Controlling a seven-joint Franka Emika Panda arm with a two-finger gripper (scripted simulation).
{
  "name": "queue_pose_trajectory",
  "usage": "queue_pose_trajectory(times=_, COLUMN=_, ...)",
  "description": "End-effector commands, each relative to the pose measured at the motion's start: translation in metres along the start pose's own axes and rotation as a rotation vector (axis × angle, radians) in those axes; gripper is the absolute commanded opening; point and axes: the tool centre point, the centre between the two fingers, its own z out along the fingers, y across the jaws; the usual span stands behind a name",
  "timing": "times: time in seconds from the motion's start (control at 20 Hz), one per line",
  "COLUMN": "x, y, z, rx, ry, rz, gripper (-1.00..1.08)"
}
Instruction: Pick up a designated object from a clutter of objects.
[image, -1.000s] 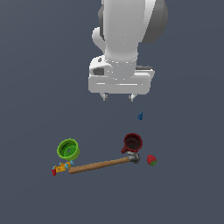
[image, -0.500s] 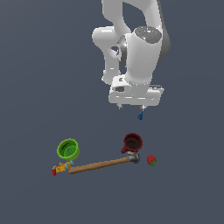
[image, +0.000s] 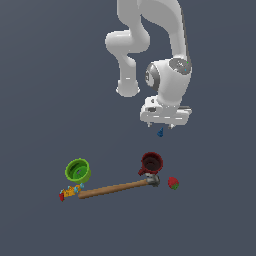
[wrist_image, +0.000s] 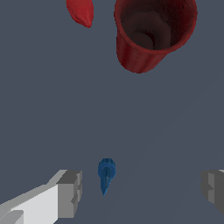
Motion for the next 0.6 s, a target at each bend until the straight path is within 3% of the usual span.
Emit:
queue_pose_trajectory(times=0.0, x=-0.015, y=-0.01, z=0.014, rx=0.004, ry=-0.002, rz=0.009, gripper=1.0)
queue_pose_trajectory(times=0.55, x=-0.05, y=-0.028, z=0.042, rx=0.014, ry=-0.009, rz=0.024, gripper=1.0)
